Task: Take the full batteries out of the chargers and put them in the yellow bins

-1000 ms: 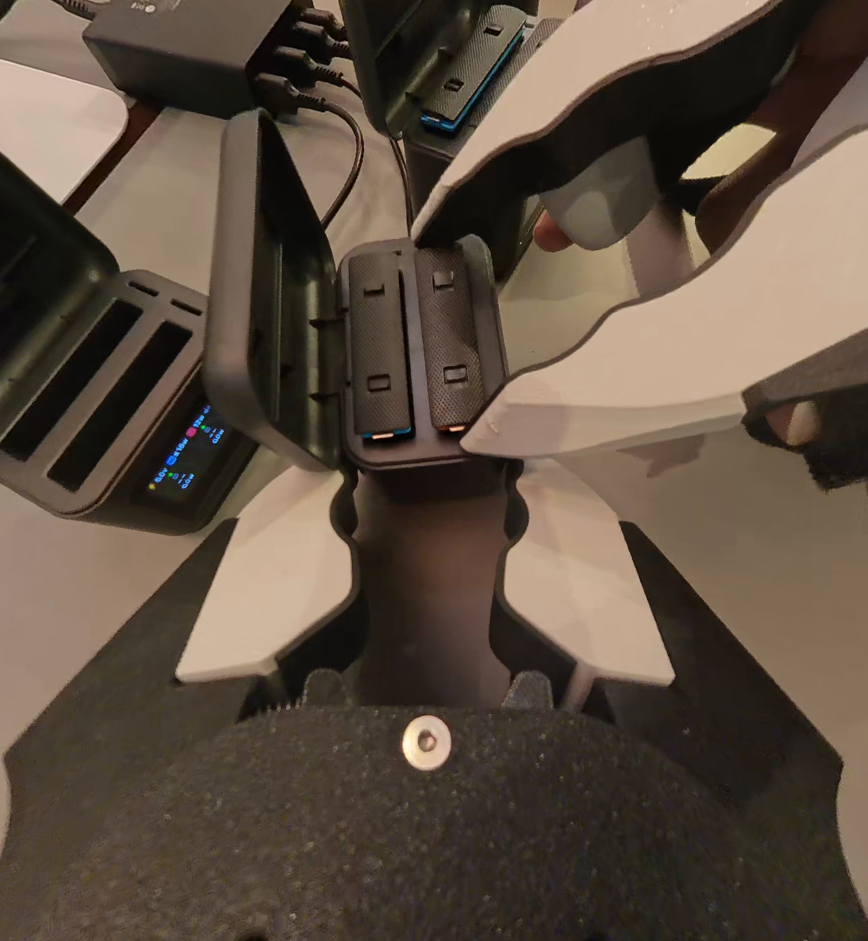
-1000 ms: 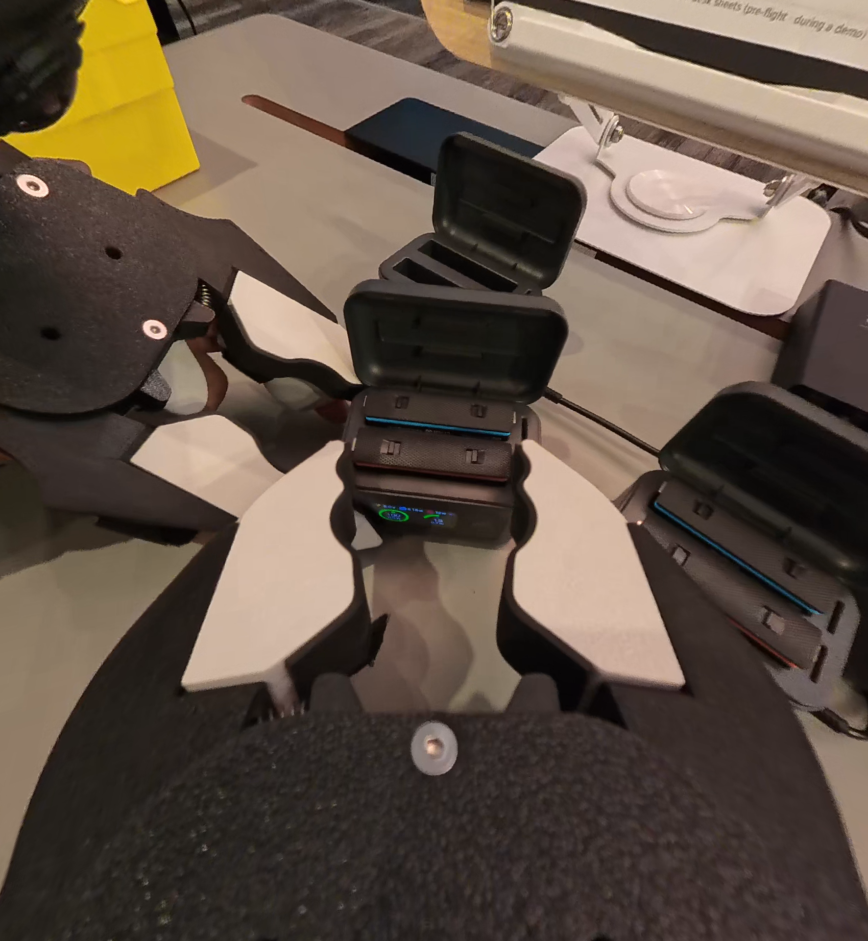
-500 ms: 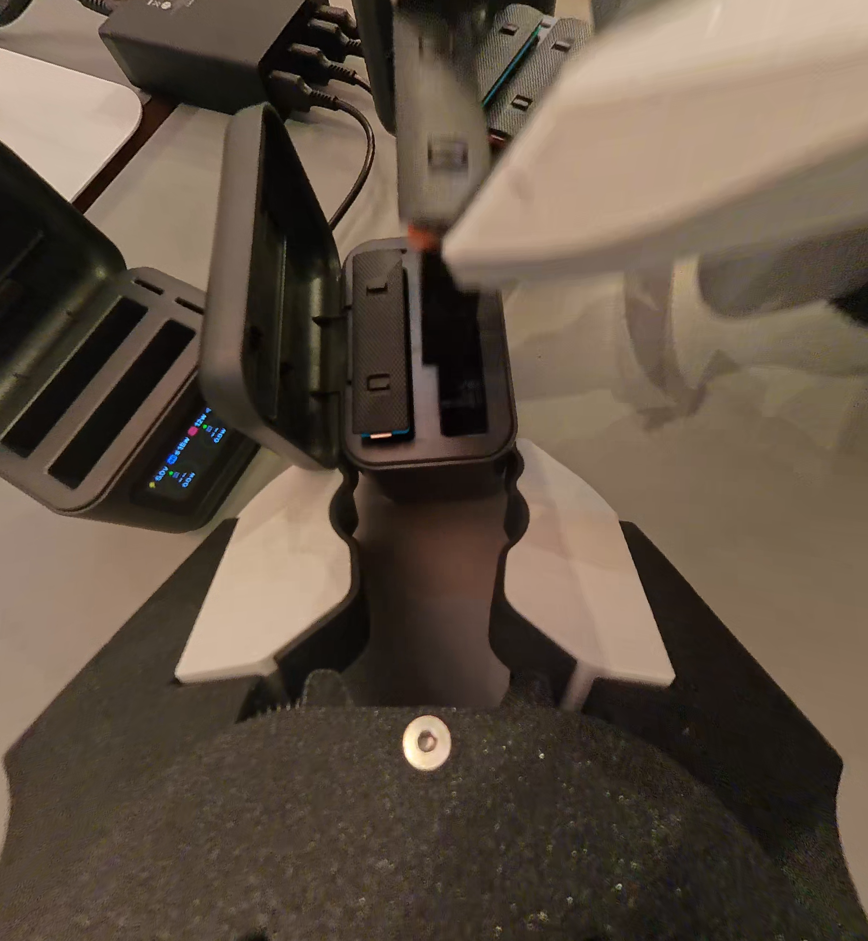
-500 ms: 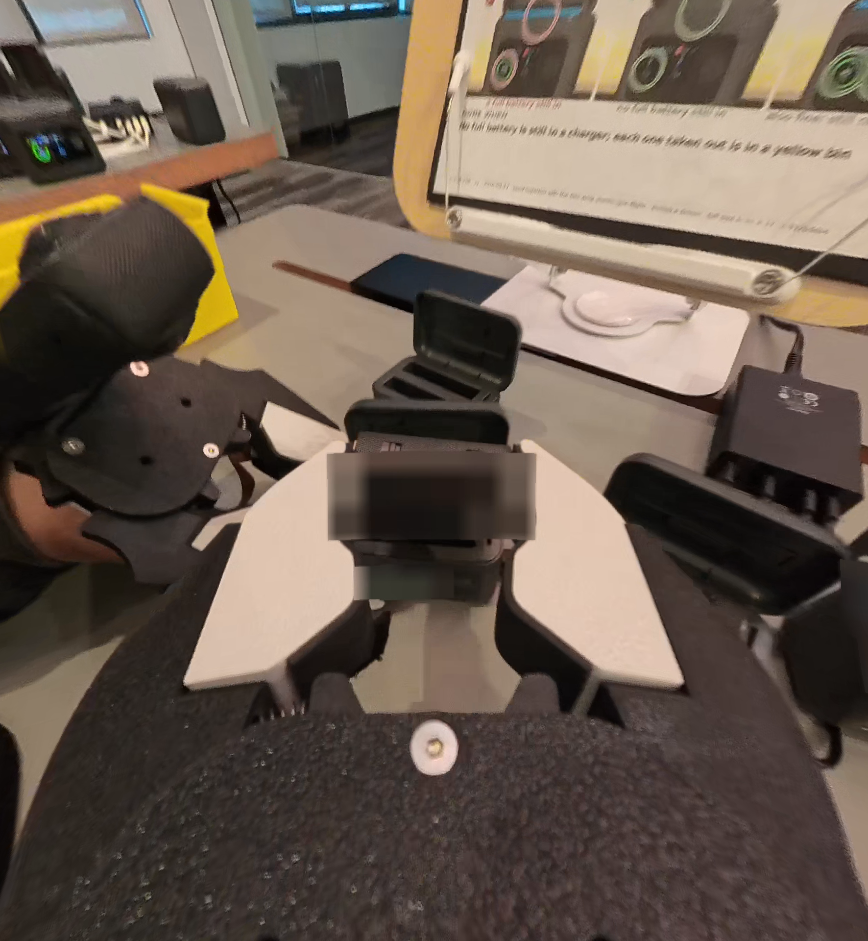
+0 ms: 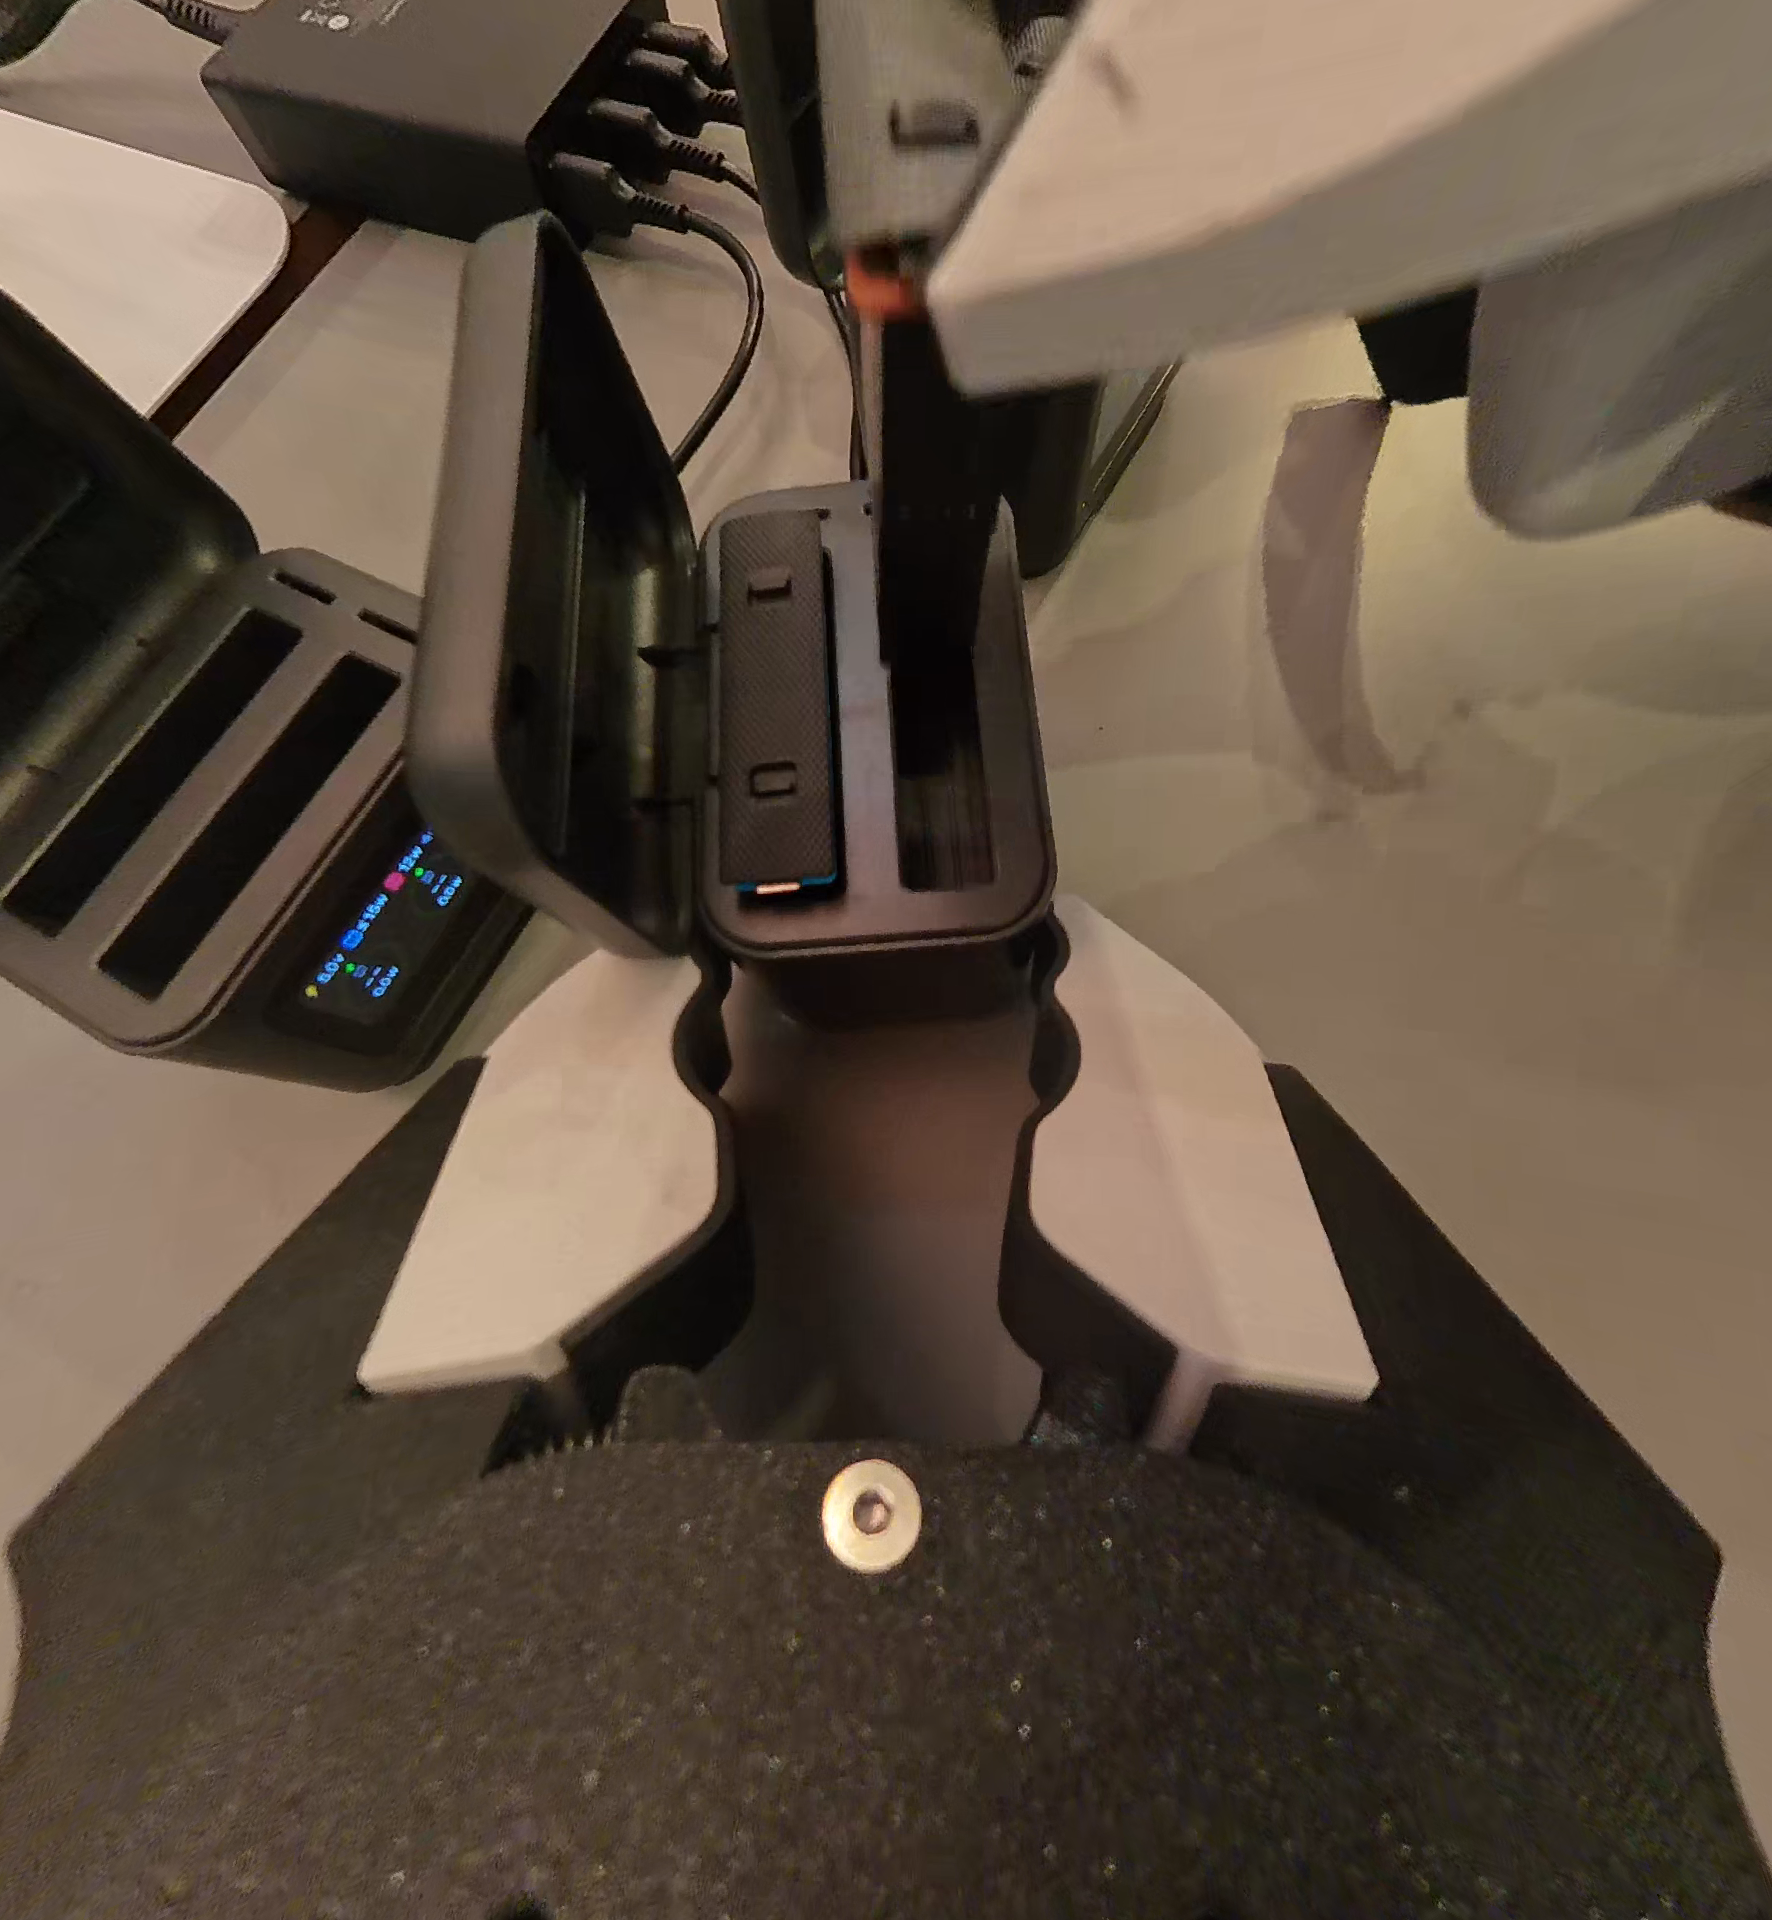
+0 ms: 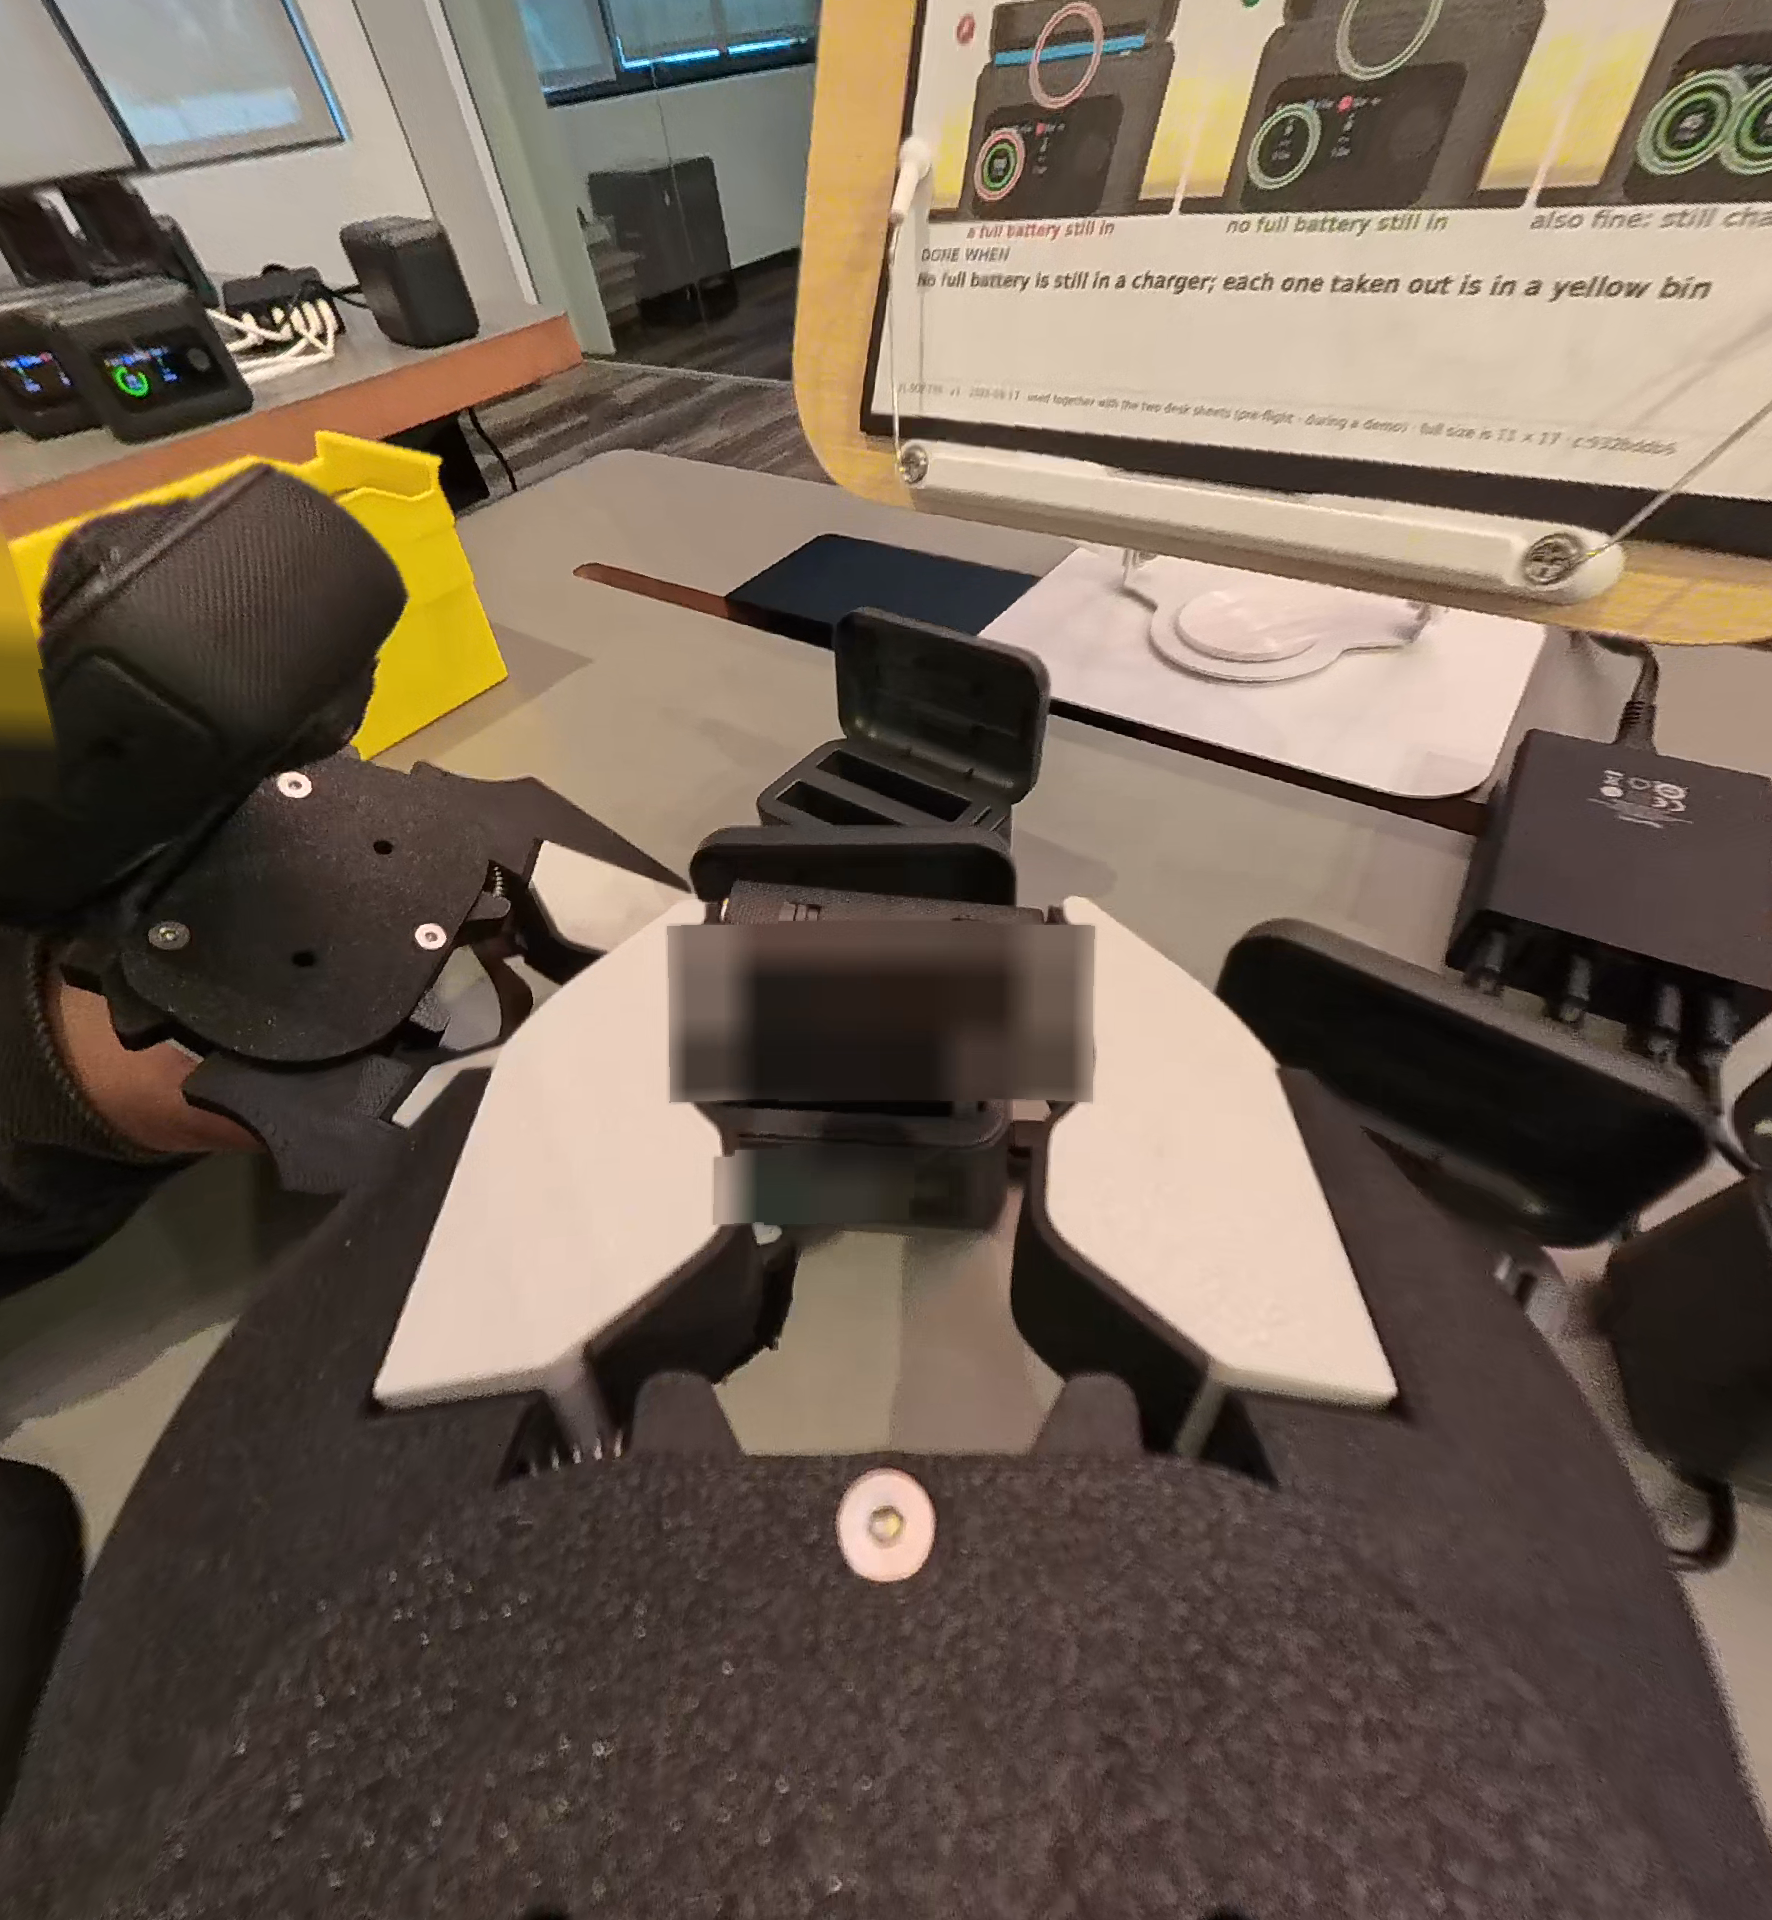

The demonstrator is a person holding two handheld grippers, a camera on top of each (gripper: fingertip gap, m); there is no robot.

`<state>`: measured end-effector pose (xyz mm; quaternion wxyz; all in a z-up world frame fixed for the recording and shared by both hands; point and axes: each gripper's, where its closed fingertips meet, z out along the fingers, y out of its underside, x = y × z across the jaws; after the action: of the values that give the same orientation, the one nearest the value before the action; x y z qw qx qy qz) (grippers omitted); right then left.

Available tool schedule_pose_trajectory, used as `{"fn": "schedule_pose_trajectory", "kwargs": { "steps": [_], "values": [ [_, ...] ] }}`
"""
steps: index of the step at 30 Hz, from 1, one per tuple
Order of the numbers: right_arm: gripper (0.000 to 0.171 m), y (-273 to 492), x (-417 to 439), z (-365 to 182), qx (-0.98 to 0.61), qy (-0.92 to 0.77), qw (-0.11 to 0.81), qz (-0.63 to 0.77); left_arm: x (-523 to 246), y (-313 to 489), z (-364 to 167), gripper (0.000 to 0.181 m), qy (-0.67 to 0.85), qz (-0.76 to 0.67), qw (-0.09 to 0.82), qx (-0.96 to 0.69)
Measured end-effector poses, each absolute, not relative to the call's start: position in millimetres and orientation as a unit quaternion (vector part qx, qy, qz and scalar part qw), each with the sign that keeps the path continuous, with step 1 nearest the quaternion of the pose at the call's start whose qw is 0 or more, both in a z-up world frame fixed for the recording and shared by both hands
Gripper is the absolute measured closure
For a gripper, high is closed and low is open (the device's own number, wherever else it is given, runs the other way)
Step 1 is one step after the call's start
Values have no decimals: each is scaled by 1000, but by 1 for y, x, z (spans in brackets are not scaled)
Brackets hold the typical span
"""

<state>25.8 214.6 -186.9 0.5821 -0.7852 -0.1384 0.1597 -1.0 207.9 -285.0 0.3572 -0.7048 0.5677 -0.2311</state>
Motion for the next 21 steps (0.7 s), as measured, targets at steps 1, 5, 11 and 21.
{"fn": "schedule_pose_trajectory", "kwargs": {
  "steps": [1,5,11,21],
  "values": [
    [113,214,24,-190,-786,-143,581,157,-1,208,-285,125,568,-231,358,-704],
    [113,213,18,-199,-789,-151,575,154,-1,208,-285,125,569,-231,359,-703],
    [113,211,15,-203,-790,-163,574,142,-1,208,-285,125,569,-232,359,-702],
    [113,213,6,-205,-783,-182,586,105,-1,208,-285,125,569,-233,360,-702]
  ]
}}
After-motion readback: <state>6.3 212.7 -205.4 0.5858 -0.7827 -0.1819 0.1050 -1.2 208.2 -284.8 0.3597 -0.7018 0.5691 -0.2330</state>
